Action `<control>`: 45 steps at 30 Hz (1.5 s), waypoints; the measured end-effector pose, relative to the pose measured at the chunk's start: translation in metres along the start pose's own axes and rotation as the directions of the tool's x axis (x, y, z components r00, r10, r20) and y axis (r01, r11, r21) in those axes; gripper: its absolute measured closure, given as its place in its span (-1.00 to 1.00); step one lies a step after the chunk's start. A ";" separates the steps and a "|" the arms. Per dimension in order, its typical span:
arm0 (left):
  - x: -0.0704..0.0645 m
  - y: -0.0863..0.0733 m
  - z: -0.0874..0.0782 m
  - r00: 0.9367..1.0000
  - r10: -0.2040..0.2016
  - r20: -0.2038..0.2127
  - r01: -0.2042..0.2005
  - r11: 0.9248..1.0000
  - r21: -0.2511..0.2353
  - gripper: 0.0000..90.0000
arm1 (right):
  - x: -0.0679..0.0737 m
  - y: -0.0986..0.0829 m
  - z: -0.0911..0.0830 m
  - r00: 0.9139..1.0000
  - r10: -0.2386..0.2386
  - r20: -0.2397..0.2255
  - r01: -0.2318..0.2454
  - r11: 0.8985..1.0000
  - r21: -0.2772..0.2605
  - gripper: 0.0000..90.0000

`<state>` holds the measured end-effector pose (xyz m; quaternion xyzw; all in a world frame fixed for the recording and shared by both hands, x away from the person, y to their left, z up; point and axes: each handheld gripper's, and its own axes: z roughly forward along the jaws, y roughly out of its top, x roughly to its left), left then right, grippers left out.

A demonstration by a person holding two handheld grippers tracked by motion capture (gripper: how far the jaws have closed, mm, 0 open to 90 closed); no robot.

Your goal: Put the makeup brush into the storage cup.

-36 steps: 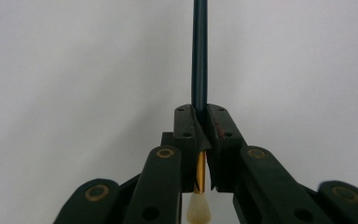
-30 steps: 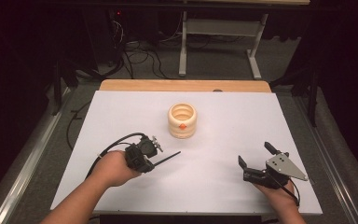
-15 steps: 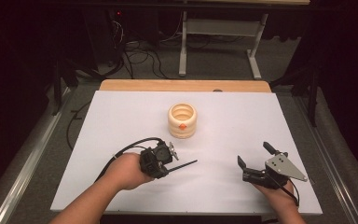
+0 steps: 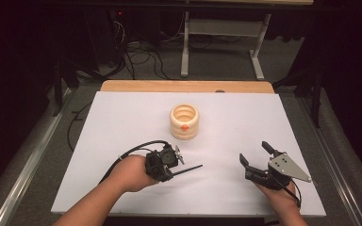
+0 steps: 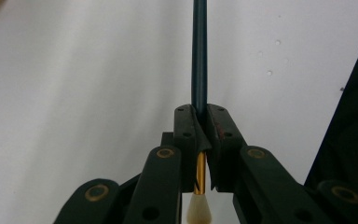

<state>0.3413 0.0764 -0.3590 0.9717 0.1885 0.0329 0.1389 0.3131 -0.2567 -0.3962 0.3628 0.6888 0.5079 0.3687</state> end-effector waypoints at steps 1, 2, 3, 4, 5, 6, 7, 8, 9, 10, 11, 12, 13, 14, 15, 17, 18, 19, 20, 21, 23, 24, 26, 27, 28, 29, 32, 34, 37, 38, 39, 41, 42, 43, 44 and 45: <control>0.001 0.000 0.000 1.000 -0.003 0.000 0.003 1.000 -0.003 0.85 | 0.000 0.002 0.000 1.000 0.003 0.000 -0.003 1.000 0.005 -0.64; 0.001 0.000 0.000 1.000 -0.010 0.003 0.010 1.000 -0.001 0.85 | 0.000 0.004 0.001 1.000 0.001 0.004 -0.001 1.000 0.009 -0.64; 0.002 0.000 0.001 1.000 -0.011 0.002 0.011 1.000 0.003 0.85 | 0.001 0.007 0.002 1.000 -0.003 0.006 0.003 1.000 0.019 -0.64; 0.002 0.000 0.001 1.000 -0.010 0.000 0.010 1.000 0.004 0.85 | 0.001 0.009 0.004 1.000 -0.010 0.002 0.010 1.000 0.022 -0.65; 0.002 0.000 0.001 1.000 -0.012 0.002 0.012 1.000 0.007 0.85 | 0.001 0.012 0.006 1.000 -0.013 -0.002 0.014 1.000 0.026 -0.65; 0.003 0.000 0.002 1.000 -0.012 0.003 0.012 1.000 0.010 0.85 | 0.002 0.015 0.007 1.000 -0.019 -0.004 0.019 0.999 0.026 -0.65; 0.004 0.000 0.002 1.000 -0.011 0.004 0.011 1.000 0.014 0.86 | 0.002 0.018 0.008 1.000 -0.026 0.000 0.026 0.999 0.021 -0.65; 0.004 0.000 0.003 1.000 -0.015 0.003 0.015 1.000 0.013 0.86 | 0.003 0.022 0.009 1.000 -0.029 0.000 0.029 0.999 0.016 -0.65; 0.005 0.000 0.003 1.000 -0.018 0.002 0.018 1.000 0.012 0.86 | 0.004 0.025 0.010 1.000 -0.031 -0.003 0.031 0.999 0.010 -0.65; 0.005 0.000 0.003 1.000 -0.018 0.002 0.018 1.000 0.011 0.86 | 0.004 0.029 0.011 0.999 -0.040 -0.006 0.040 0.999 0.011 -0.65; 0.006 0.000 0.003 1.000 -0.022 0.004 0.022 1.000 0.008 0.85 | 0.005 0.032 0.013 0.999 -0.045 -0.003 0.045 0.999 0.015 -0.65; 0.006 0.001 0.004 1.000 -0.023 0.004 0.023 1.000 0.006 0.85 | 0.007 0.036 0.016 0.998 -0.059 0.001 0.059 0.998 0.015 -0.65; 0.006 0.001 0.004 1.000 -0.022 0.006 0.022 1.000 0.006 0.85 | 0.008 0.039 0.017 0.998 -0.064 0.004 0.064 0.998 0.012 -0.65; 0.006 0.001 0.004 1.000 -0.020 0.006 0.020 1.000 0.007 0.86 | 0.010 0.045 0.021 0.998 -0.059 -0.002 0.059 0.998 0.007 -0.64; 0.006 0.001 0.004 1.000 -0.018 0.006 0.018 1.000 0.011 0.86 | 0.010 0.047 0.022 0.998 -0.067 -0.003 0.067 0.998 0.005 -0.64; 0.006 0.001 0.004 1.000 -0.015 0.009 0.015 1.000 0.015 0.85 | 0.014 0.054 0.026 0.997 -0.081 -0.004 0.081 0.997 0.000 -0.62; 0.007 0.001 0.004 1.000 -0.018 0.009 0.018 1.000 0.014 0.85 | 0.016 0.058 0.028 0.996 -0.087 -0.005 0.087 0.996 -0.007 -0.60; 0.007 0.001 0.004 1.000 -0.019 0.010 0.019 1.000 0.012 0.86 | 0.017 0.060 0.030 0.996 -0.093 -0.002 0.093 0.996 -0.004 -0.60; 0.007 0.001 0.004 1.000 -0.022 0.010 0.022 1.000 0.008 0.86 | 0.019 0.061 0.032 0.995 -0.097 -0.005 0.097 0.995 -0.002 -0.60; 0.008 0.000 0.004 1.000 -0.023 0.009 0.023 1.000 0.008 0.85 | 0.020 0.062 0.033 0.993 -0.114 -0.005 0.114 0.994 -0.004 -0.59; 0.008 0.000 0.003 1.000 -0.024 0.006 0.024 1.000 0.008 0.86 | 0.022 0.061 0.034 0.993 -0.122 -0.001 0.122 0.993 0.001 -0.59; 0.009 -0.001 0.003 1.000 -0.027 0.005 0.027 1.000 0.005 0.85 | 0.022 0.058 0.034 0.991 -0.134 -0.005 0.134 0.991 0.000 -0.58; 0.010 -0.001 0.001 0.999 -0.033 -0.001 0.033 0.999 0.002 0.86 | 0.023 0.052 0.033 0.993 -0.121 -0.013 0.121 0.993 -0.002 -0.54; 0.010 -0.002 0.001 0.999 -0.035 -0.001 0.035 0.999 -0.001 0.86 | 0.023 0.046 0.032 0.993 -0.120 -0.017 0.120 0.993 0.002 -0.53; 0.010 -0.002 0.000 0.999 -0.035 -0.002 0.035 0.999 -0.002 0.85 | 0.024 0.041 0.031 0.992 -0.126 -0.017 0.127 0.992 0.013 -0.52; 0.010 -0.002 0.000 0.999 -0.038 -0.002 0.038 0.999 -0.003 0.86 | 0.024 0.036 0.032 0.990 -0.142 -0.022 0.142 0.989 0.034 -0.52; 0.011 -0.001 0.001 0.999 -0.047 -0.001 0.047 0.999 0.000 0.86 | 0.024 0.022 0.031 0.979 -0.196 -0.054 0.200 0.977 0.079 -0.44; 0.011 0.000 0.002 0.999 -0.044 -0.002 0.044 0.999 -0.004 0.85 | 0.025 0.018 0.031 0.977 -0.197 -0.081 0.205 0.974 0.096 -0.37; 0.010 0.001 0.004 0.999 -0.033 0.001 0.033 0.999 -0.009 0.86 | 0.028 0.016 0.031 0.969 -0.224 -0.107 0.235 0.967 0.099 -0.30; 0.010 0.002 0.005 1.000 -0.029 0.009 0.029 1.000 -0.006 0.86 | 0.028 0.015 0.031 0.965 -0.238 -0.110 0.248 0.964 0.096 -0.27; 0.009 0.002 0.005 1.000 -0.028 0.012 0.028 1.000 -0.006 0.86 | 0.030 0.015 0.032 0.959 -0.256 -0.120 0.268 0.959 0.096 -0.23; 0.009 0.001 0.004 0.999 -0.028 0.015 0.028 1.000 -0.005 0.86 | 0.033 0.014 0.032 0.948 -0.293 -0.125 0.305 0.948 0.091 -0.19; 0.010 0.001 0.003 0.999 -0.032 0.015 0.032 0.999 -0.003 0.85 | 0.035 0.013 0.032 0.944 -0.303 -0.129 0.316 0.945 0.090 -0.19; 0.011 0.000 0.002 0.999 -0.038 0.012 0.038 0.999 -0.006 0.85 | 0.037 0.013 0.032 0.944 -0.305 -0.129 0.317 0.944 0.091 -0.17; 0.011 -0.001 0.000 0.999 -0.042 0.012 0.042 0.999 -0.009 0.86 | 0.038 0.012 0.032 0.940 -0.313 -0.134 0.326 0.941 0.089 -0.14; 0.012 -0.002 0.000 0.999 -0.042 0.010 0.042 0.999 -0.010 0.85 | 0.039 0.012 0.033 0.936 -0.321 -0.144 0.335 0.938 0.090 -0.11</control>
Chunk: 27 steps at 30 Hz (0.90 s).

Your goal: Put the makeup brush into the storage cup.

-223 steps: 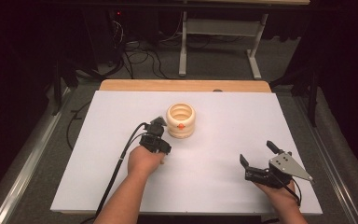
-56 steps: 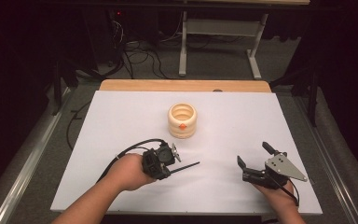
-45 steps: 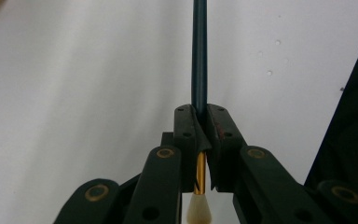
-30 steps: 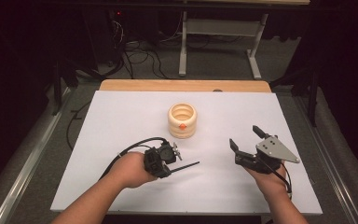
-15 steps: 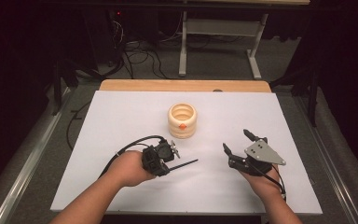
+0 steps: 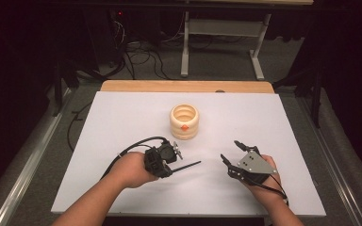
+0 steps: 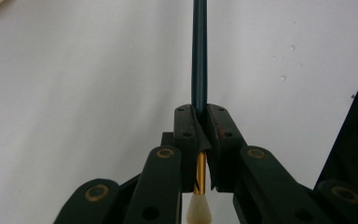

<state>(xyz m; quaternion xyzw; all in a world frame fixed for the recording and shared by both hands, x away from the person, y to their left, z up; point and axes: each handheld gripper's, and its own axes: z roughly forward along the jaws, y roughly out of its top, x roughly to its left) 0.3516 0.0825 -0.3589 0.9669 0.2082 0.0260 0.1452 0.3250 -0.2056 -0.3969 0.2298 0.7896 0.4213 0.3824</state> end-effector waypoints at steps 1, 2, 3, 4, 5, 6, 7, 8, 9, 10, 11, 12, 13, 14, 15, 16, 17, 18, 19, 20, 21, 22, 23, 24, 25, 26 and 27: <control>0.000 -0.001 -0.001 1.000 -0.003 0.000 0.003 1.000 -0.007 0.85 | 0.001 0.000 0.000 1.000 -0.001 -0.005 0.001 1.000 0.004 -0.09; 0.001 -0.001 -0.002 1.000 -0.003 -0.002 0.003 1.000 -0.006 0.85 | 0.002 0.000 0.001 1.000 -0.004 -0.017 0.004 1.000 0.004 -0.06; 0.001 -0.001 -0.002 1.000 -0.004 -0.003 0.004 1.000 -0.008 0.85 | 0.003 0.000 0.002 1.000 -0.017 -0.021 0.017 1.000 0.007 -0.05; 0.001 -0.002 -0.002 1.000 -0.005 -0.002 0.005 1.000 -0.009 0.85 | 0.003 0.000 0.002 0.999 -0.026 -0.022 0.026 1.000 0.011 -0.04; 0.001 -0.001 -0.003 1.000 -0.009 -0.003 0.009 1.000 -0.005 0.85 | 0.004 0.000 0.002 0.999 -0.028 -0.026 0.028 1.000 0.011 -0.02; 0.002 -0.001 -0.003 1.000 -0.009 -0.003 0.009 1.000 -0.006 0.85 | 0.005 0.000 0.002 0.999 -0.043 -0.028 0.044 0.999 0.011 0.02; 0.002 -0.001 -0.003 1.000 -0.011 -0.003 0.011 1.000 -0.011 0.85 | 0.006 0.000 0.002 0.998 -0.056 -0.026 0.056 0.998 0.017 0.03; 0.002 -0.001 -0.003 1.000 -0.011 -0.002 0.011 1.000 -0.011 0.85 | 0.008 0.000 0.003 0.997 -0.067 -0.029 0.068 0.997 0.025 0.05; 0.001 -0.001 -0.003 1.000 -0.008 -0.001 0.008 1.000 -0.009 0.85 | 0.009 0.000 0.004 0.996 -0.081 -0.027 0.082 0.996 0.028 0.06; 0.001 -0.001 -0.002 1.000 -0.007 0.001 0.007 1.000 -0.007 0.85 | 0.011 0.000 0.005 0.994 -0.105 -0.016 0.106 0.994 0.038 0.07; 0.001 -0.001 -0.002 1.000 -0.006 0.002 0.006 1.000 -0.007 0.85 | 0.013 0.000 0.006 0.991 -0.131 -0.008 0.131 0.990 0.050 0.07; 0.001 -0.001 -0.002 1.000 -0.004 0.004 0.004 1.000 -0.007 0.85 | 0.015 0.000 0.007 0.987 -0.161 0.000 0.161 0.985 0.061 0.07; 0.001 -0.001 -0.002 1.000 -0.003 0.006 0.003 1.000 -0.006 0.85 | 0.017 0.000 0.009 0.982 -0.187 0.007 0.186 0.980 0.072 0.07; 0.001 -0.001 -0.002 1.000 -0.005 0.005 0.005 1.000 -0.008 0.85 | 0.019 0.000 0.010 0.976 -0.216 0.012 0.215 0.973 0.082 0.07; 0.002 0.000 -0.002 1.000 -0.007 0.006 0.007 1.000 -0.010 0.85 | 0.022 0.000 0.011 0.969 -0.248 0.020 0.245 0.965 0.088 0.06; 0.002 0.000 -0.002 1.000 -0.009 0.008 0.009 1.000 -0.011 0.85 | 0.024 0.000 0.012 0.965 -0.261 0.021 0.258 0.962 0.091 0.06; 0.002 0.000 -0.002 1.000 -0.010 0.010 0.010 1.000 -0.015 0.85 | 0.025 0.000 0.012 0.960 -0.277 0.026 0.274 0.957 0.096 0.06; 0.002 -0.001 -0.002 1.000 -0.011 0.008 0.011 1.000 -0.014 0.85 | 0.027 0.000 0.013 0.948 -0.318 0.033 0.313 0.944 0.104 0.06; 0.002 -0.001 -0.002 1.000 -0.012 0.007 0.012 1.000 -0.014 0.85 | 0.029 -0.001 0.013 0.942 -0.332 0.037 0.326 0.938 0.115 0.06; 0.002 -0.001 -0.002 1.000 -0.012 0.006 0.012 1.000 -0.014 0.85 | 0.030 0.000 0.014 0.935 -0.354 0.038 0.347 0.930 0.116 0.06; 0.002 -0.001 -0.003 1.000 -0.012 0.004 0.012 1.000 -0.014 0.85 | 0.031 0.000 0.014 0.928 -0.371 0.041 0.364 0.923 0.122 0.06; 0.002 -0.001 -0.003 1.000 -0.012 0.004 0.012 1.000 -0.014 0.85 | 0.032 0.000 0.014 0.918 -0.393 0.043 0.385 0.913 0.133 0.07; 0.001 -0.001 -0.003 1.000 -0.012 0.003 0.012 1.000 -0.014 0.85 | 0.034 0.000 0.014 0.910 -0.412 0.048 0.402 0.904 0.143 0.07; 0.001 -0.001 -0.003 1.000 -0.012 0.002 0.012 1.000 -0.013 0.85 | 0.036 0.000 0.015 0.899 -0.434 0.055 0.422 0.894 0.152 0.07; 0.001 0.000 -0.002 1.000 -0.011 0.004 0.011 1.000 -0.012 0.85 | 0.036 0.000 0.015 0.889 -0.455 0.059 0.442 0.883 0.156 0.08; 0.001 0.000 -0.002 1.000 -0.009 0.004 0.009 1.000 -0.010 0.85 | 0.039 0.000 0.015 0.879 -0.473 0.062 0.458 0.873 0.167 0.08; 0.001 0.000 -0.002 1.000 -0.008 0.004 0.008 1.000 -0.009 0.85 | 0.040 0.000 0.016 0.873 -0.483 0.066 0.467 0.868 0.168 0.08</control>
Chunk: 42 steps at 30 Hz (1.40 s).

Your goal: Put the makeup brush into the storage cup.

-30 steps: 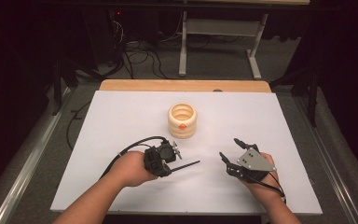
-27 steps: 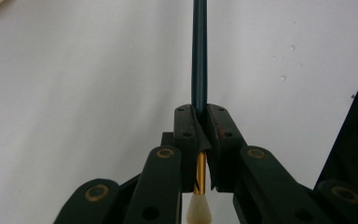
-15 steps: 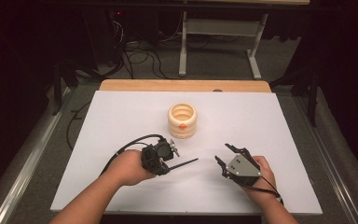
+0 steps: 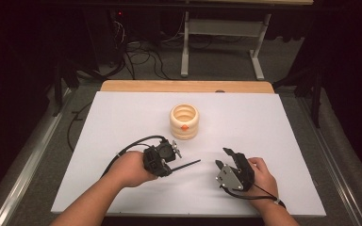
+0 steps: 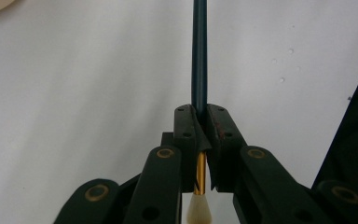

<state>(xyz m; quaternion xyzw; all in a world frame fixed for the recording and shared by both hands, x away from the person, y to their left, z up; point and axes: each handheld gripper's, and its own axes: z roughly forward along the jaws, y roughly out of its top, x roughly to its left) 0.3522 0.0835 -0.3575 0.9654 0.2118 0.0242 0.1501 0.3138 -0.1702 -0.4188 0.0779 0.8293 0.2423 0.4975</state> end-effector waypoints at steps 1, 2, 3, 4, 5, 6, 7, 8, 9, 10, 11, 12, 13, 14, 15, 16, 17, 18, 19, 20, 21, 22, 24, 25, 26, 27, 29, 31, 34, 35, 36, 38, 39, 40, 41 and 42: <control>0.000 0.000 0.000 1.000 0.000 0.000 0.000 1.000 0.000 0.85 | 0.001 0.001 0.000 1.000 -0.017 0.009 0.017 1.000 0.005 0.08; 0.000 0.000 0.000 1.000 0.000 0.002 0.000 1.000 -0.002 0.85 | 0.002 0.001 0.000 0.999 -0.041 0.017 0.040 0.999 0.020 0.08; 0.000 0.000 0.000 1.000 0.002 0.003 -0.002 1.000 -0.002 0.85 | 0.003 0.002 0.001 0.998 -0.056 0.025 0.056 0.998 0.025 0.08; 0.001 0.001 0.000 1.000 0.000 0.003 0.000 1.000 -0.003 0.85 | 0.004 0.002 0.001 0.997 -0.079 0.028 0.078 0.996 0.032 0.09; 0.001 0.001 0.000 1.000 0.000 0.003 0.000 1.000 -0.001 0.85 | 0.004 0.003 0.001 0.995 -0.094 0.031 0.093 0.995 0.036 0.10; 0.001 0.001 0.000 1.000 -0.001 0.004 0.001 1.000 -0.002 0.85 | 0.006 0.003 0.001 0.994 -0.099 0.037 0.098 0.995 0.037 0.11; 0.001 0.001 0.000 1.000 -0.001 0.003 0.001 1.000 -0.002 0.85 | 0.006 0.004 0.002 0.992 -0.118 0.037 0.117 0.992 0.042 0.11; 0.001 0.000 0.000 1.000 -0.002 0.003 0.002 1.000 -0.001 0.85 | 0.006 0.004 0.001 0.990 -0.136 0.039 0.134 0.990 0.045 0.11; 0.001 0.000 0.000 1.000 -0.002 0.003 0.002 1.000 0.000 0.85 | 0.007 0.005 0.001 0.989 -0.142 0.040 0.140 0.989 0.046 0.11; 0.001 0.000 0.000 1.000 -0.002 0.002 0.002 1.000 0.000 0.85 | 0.008 0.005 0.001 0.989 -0.139 0.043 0.137 0.989 0.049 0.11; 0.001 0.000 0.000 1.000 -0.004 0.003 0.004 1.000 -0.001 0.85 | 0.008 0.005 0.001 0.987 -0.153 0.046 0.151 0.987 0.050 0.11; 0.001 0.000 -0.001 1.000 -0.004 0.003 0.004 1.000 -0.002 0.85 | 0.008 0.005 0.001 0.985 -0.166 0.048 0.164 0.985 0.047 0.11; 0.001 0.000 -0.001 1.000 -0.004 0.003 0.004 1.000 -0.002 0.85 | 0.009 0.005 0.001 0.984 -0.173 0.049 0.171 0.984 0.045 0.12; 0.001 0.001 -0.001 1.000 -0.004 0.005 0.004 1.000 -0.005 0.85 | 0.009 0.006 0.001 0.982 -0.184 0.050 0.183 0.982 0.041 0.14; 0.001 0.001 -0.001 1.000 -0.003 0.004 0.003 1.000 -0.005 0.85 | 0.010 0.006 0.000 0.979 -0.198 0.049 0.196 0.980 0.037 0.15; 0.001 0.001 -0.002 1.000 -0.005 0.002 0.005 1.000 -0.007 0.85 | 0.011 0.007 0.000 0.977 -0.209 0.049 0.208 0.978 0.032 0.15; 0.001 0.001 -0.002 1.000 -0.005 0.001 0.005 1.000 -0.006 0.85 | 0.012 0.007 0.000 0.974 -0.221 0.050 0.220 0.975 0.031 0.16; 0.001 0.001 -0.002 1.000 -0.006 0.002 0.006 1.000 -0.007 0.85 | 0.013 0.008 0.000 0.969 -0.239 0.056 0.238 0.971 0.027 0.16; 0.001 0.001 -0.002 1.000 -0.006 0.002 0.006 1.000 -0.007 0.85 | 0.014 0.009 -0.001 0.966 -0.252 0.061 0.250 0.968 0.029 0.17; 0.001 0.002 -0.003 1.000 -0.006 0.001 0.006 1.000 -0.006 0.85 | 0.015 0.010 -0.001 0.959 -0.274 0.067 0.272 0.962 0.028 0.17; 0.001 0.002 -0.003 1.000 -0.007 0.000 0.007 1.000 -0.007 0.85 | 0.016 0.011 -0.001 0.956 -0.285 0.066 0.284 0.959 0.023 0.17; 0.001 0.002 -0.003 1.000 -0.007 0.000 0.007 1.000 -0.005 0.85 | 0.016 0.011 -0.001 0.953 -0.293 0.069 0.293 0.956 0.019 0.18; 0.001 0.003 -0.003 1.000 -0.008 -0.001 0.008 1.000 -0.006 0.85 | 0.018 0.012 -0.002 0.950 -0.304 0.074 0.303 0.953 0.022 0.19; 0.001 0.003 -0.004 1.000 -0.006 -0.001 0.006 1.000 -0.008 0.85 | 0.018 0.013 -0.002 0.949 -0.309 0.070 0.308 0.951 0.018 0.19; 0.000 0.004 -0.004 1.000 -0.005 0.000 0.005 1.000 -0.008 0.85 | 0.018 0.013 -0.001 0.949 -0.308 0.065 0.308 0.951 0.010 0.20; 0.000 0.004 -0.004 1.000 -0.004 0.001 0.004 1.000 -0.007 0.85 | 0.018 0.013 -0.002 0.949 -0.309 0.065 0.309 0.951 0.010 0.21; 0.000 0.005 -0.004 1.000 -0.003 -0.002 0.003 1.000 -0.005 0.85 | 0.019 0.013 -0.002 0.952 -0.298 0.063 0.298 0.954 0.005 0.24; 0.000 0.006 -0.005 1.000 0.001 -0.001 -0.001 1.000 -0.002 0.85 | 0.019 0.013 -0.002 0.948 -0.312 0.058 0.313 0.950 -0.006 0.26; -0.001 0.008 -0.005 1.000 0.004 -0.004 -0.004 1.000 -0.002 0.85 | 0.021 0.015 -0.003 0.943 -0.328 0.063 0.329 0.944 -0.002 0.28; -0.002 0.009 -0.005 1.000 0.009 -0.004 -0.009 1.000 -0.004 0.85 | 0.021 0.015 -0.003 0.942 -0.331 0.061 0.332 0.943 -0.002 0.29; -0.002 0.009 -0.005 1.000 0.011 -0.004 -0.011 1.000 -0.004 0.85 | 0.021 0.016 -0.003 0.941 -0.334 0.061 0.335 0.942 0.000 0.31; -0.003 0.010 -0.005 1.000 0.020 -0.005 -0.020 1.000 0.002 0.85 | 0.022 0.016 -0.003 0.941 -0.333 0.055 0.333 0.943 -0.002 0.33; -0.003 0.011 -0.005 1.000 0.020 -0.005 -0.020 1.000 0.002 0.85 | 0.022 0.017 -0.003 0.941 -0.335 0.054 0.335 0.942 -0.004 0.34; -0.003 0.011 -0.005 1.000 0.020 -0.004 -0.020 1.000 0.002 0.85 | 0.022 0.017 -0.002 0.941 -0.335 0.050 0.336 0.942 -0.009 0.35; -0.003 0.012 -0.005 1.000 0.019 -0.007 -0.019 1.000 -0.001 0.85 | 0.022 0.017 -0.003 0.940 -0.337 0.051 0.337 0.941 -0.006 0.35; -0.003 0.012 -0.005 1.000 0.019 -0.007 -0.019 1.000 0.000 0.85 | 0.023 0.018 -0.003 0.941 -0.336 0.052 0.337 0.942 -0.009 0.37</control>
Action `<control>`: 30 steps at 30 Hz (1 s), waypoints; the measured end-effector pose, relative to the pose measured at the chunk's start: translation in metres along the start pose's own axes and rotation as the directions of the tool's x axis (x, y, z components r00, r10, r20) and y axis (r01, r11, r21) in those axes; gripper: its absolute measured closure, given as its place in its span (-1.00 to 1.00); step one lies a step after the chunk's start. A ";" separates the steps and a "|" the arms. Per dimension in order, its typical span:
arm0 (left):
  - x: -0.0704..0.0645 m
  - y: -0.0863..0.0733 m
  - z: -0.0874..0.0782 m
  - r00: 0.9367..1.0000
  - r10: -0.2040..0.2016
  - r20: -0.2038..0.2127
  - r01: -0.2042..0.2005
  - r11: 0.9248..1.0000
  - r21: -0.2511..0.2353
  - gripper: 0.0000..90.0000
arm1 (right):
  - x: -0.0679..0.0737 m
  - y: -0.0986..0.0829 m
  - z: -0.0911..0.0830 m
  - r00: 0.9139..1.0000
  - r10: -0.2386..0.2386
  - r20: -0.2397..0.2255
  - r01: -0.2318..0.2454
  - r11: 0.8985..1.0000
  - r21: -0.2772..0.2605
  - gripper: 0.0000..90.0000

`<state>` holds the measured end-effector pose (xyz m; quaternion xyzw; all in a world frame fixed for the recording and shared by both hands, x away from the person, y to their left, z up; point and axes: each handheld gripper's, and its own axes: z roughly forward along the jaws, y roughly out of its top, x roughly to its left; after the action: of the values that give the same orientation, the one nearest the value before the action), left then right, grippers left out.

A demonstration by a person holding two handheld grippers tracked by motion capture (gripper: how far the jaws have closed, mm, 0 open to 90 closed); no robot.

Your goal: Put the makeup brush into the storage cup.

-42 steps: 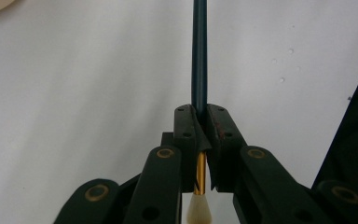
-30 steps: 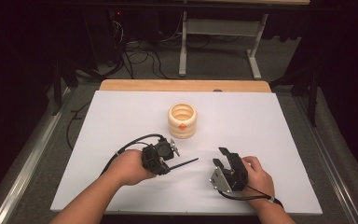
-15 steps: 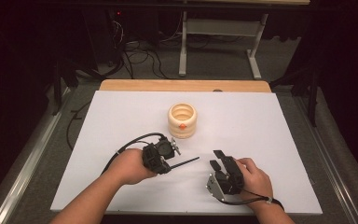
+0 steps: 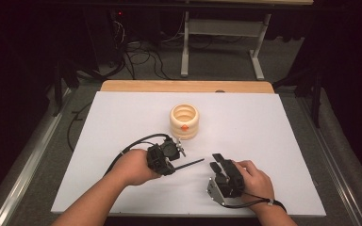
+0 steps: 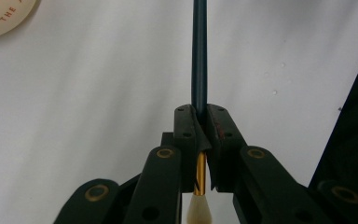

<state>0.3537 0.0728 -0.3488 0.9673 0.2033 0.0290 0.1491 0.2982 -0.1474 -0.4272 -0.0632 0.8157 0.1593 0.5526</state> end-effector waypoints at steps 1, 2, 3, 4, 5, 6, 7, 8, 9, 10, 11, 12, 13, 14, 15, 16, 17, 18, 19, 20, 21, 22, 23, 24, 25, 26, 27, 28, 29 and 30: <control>0.000 0.000 0.000 1.000 0.000 0.002 0.000 1.000 0.000 0.85 | 0.000 0.000 0.000 1.000 -0.002 -0.001 0.002 1.000 -0.001 0.37; 0.000 0.001 0.000 1.000 0.004 0.000 -0.004 1.000 0.000 0.85 | 0.000 0.001 0.000 1.000 0.000 -0.001 0.000 1.000 -0.001 0.37; 0.000 0.002 0.000 1.000 0.006 0.001 -0.006 1.000 0.001 0.86 | 0.000 0.001 0.000 1.000 0.005 -0.004 -0.005 1.000 -0.002 0.38; -0.001 0.002 0.000 1.000 0.008 -0.001 -0.008 1.000 0.002 0.86 | 0.000 0.002 0.000 1.000 0.002 -0.004 -0.002 1.000 -0.009 0.38; -0.001 0.003 0.000 1.000 0.008 0.000 -0.008 1.000 -0.001 0.85 | 0.001 0.002 0.000 1.000 0.007 -0.004 -0.007 1.000 -0.014 0.39; -0.002 0.003 0.000 1.000 0.010 0.000 -0.010 1.000 -0.001 0.85 | 0.001 0.003 -0.001 1.000 0.005 -0.004 -0.005 1.000 -0.002 0.39; -0.002 0.004 0.000 1.000 0.012 0.001 -0.012 1.000 0.001 0.86 | 0.001 0.004 0.000 1.000 0.002 -0.007 -0.002 1.000 -0.008 0.40; -0.003 0.005 0.001 1.000 0.007 0.003 -0.007 1.000 -0.001 0.85 | 0.001 0.004 0.000 1.000 0.000 -0.005 0.000 1.000 -0.004 0.41; -0.003 0.006 0.001 1.000 0.010 0.003 -0.010 1.000 0.001 0.86 | 0.002 0.005 0.000 1.000 0.002 -0.006 -0.002 1.000 -0.004 0.42; -0.003 0.007 0.001 1.000 0.011 0.004 -0.011 1.000 0.003 0.86 | 0.002 0.005 0.000 1.000 0.001 -0.007 -0.002 1.000 -0.005 0.43; -0.004 0.008 0.001 1.000 0.015 0.003 -0.015 1.000 0.004 0.86 | 0.002 0.005 0.001 1.000 0.002 -0.017 -0.002 1.000 -0.018 0.44; -0.004 0.008 0.001 1.000 0.014 0.004 -0.014 1.000 0.003 0.86 | 0.002 0.006 0.000 1.000 -0.006 -0.006 0.006 1.000 -0.008 0.44; -0.005 0.009 0.001 1.000 0.017 0.003 -0.017 1.000 0.002 0.86 | 0.002 0.006 0.000 1.000 -0.007 -0.007 0.007 1.000 -0.009 0.44; -0.005 0.010 0.001 1.000 0.019 0.004 -0.019 1.000 0.004 0.86 | 0.002 0.006 0.000 1.000 -0.014 -0.011 0.014 1.000 -0.017 0.44; -0.005 0.011 0.001 1.000 0.020 0.003 -0.020 1.000 0.003 0.86 | 0.001 0.006 0.000 1.000 -0.016 -0.010 0.016 1.000 -0.016 0.45; -0.005 0.012 0.000 1.000 0.022 0.002 -0.022 1.000 0.006 0.86 | 0.002 0.007 0.000 1.000 -0.023 -0.005 0.022 1.000 -0.017 0.45; -0.006 0.012 0.001 1.000 0.022 0.001 -0.022 1.000 0.004 0.85 | 0.001 0.007 0.000 0.999 -0.032 -0.005 0.032 0.999 -0.018 0.46; -0.006 0.013 0.001 1.000 0.021 0.002 -0.021 1.000 0.003 0.85 | 0.002 0.008 0.000 0.999 -0.034 -0.002 0.034 0.999 -0.022 0.46; -0.006 0.013 0.001 1.000 0.025 0.002 -0.025 1.000 0.005 0.86 | 0.002 0.008 0.000 1.000 -0.028 -0.007 0.028 0.999 -0.029 0.47; -0.007 0.014 0.001 1.000 0.025 0.002 -0.025 1.000 0.006 0.86 | 0.003 0.008 0.000 1.000 -0.029 -0.007 0.029 0.999 -0.032 0.47; -0.007 0.014 0.002 1.000 0.025 0.002 -0.025 1.000 0.007 0.86 | 0.002 0.009 0.000 0.999 -0.041 -0.003 0.041 0.999 -0.029 0.47; -0.007 0.015 0.002 1.000 0.026 0.002 -0.026 1.000 0.012 0.85 | 0.002 0.009 0.000 0.999 -0.043 -0.007 0.042 0.998 -0.036 0.48; -0.008 0.016 0.003 1.000 0.029 0.002 -0.029 1.000 0.012 0.85 | 0.003 0.010 0.000 0.999 -0.044 -0.002 0.044 0.999 -0.031 0.48; -0.008 0.017 0.003 1.000 0.030 0.001 -0.030 0.999 0.017 0.86 | 0.003 0.010 0.000 0.999 -0.034 -0.005 0.033 0.999 -0.034 0.48; -0.008 0.017 0.004 0.999 0.033 0.003 -0.033 0.999 0.017 0.86 | 0.003 0.010 0.000 0.999 -0.046 -0.005 0.046 0.998 -0.035 0.49; -0.009 0.018 0.004 1.000 0.032 0.003 -0.032 0.999 0.018 0.85 | 0.004 0.011 -0.001 0.999 -0.037 -0.009 0.037 0.999 -0.032 0.49; -0.009 0.019 0.004 0.999 0.034 0.002 -0.035 0.999 0.020 0.85 | 0.004 0.011 -0.001 0.999 -0.040 -0.007 0.040 0.999 -0.028 0.50; -0.009 0.020 0.004 0.999 0.037 0.004 -0.037 0.999 0.020 0.86 | 0.004 0.012 -0.001 0.999 -0.044 -0.011 0.044 0.998 -0.036 0.50; -0.010 0.020 0.005 0.999 0.036 0.004 -0.037 0.999 0.019 0.85 | 0.005 0.012 -0.001 0.999 -0.043 -0.006 0.043 0.999 -0.031 0.51; -0.010 0.021 0.005 0.999 0.037 0.004 -0.037 0.999 0.021 0.85 | 0.005 0.012 -0.001 0.999 -0.044 -0.012 0.043 0.998 -0.041 0.51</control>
<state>0.3532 0.0493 -0.3472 0.9724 0.1856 0.0279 0.1388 0.2923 -0.1355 -0.4288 -0.0933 0.8143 0.1635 0.5490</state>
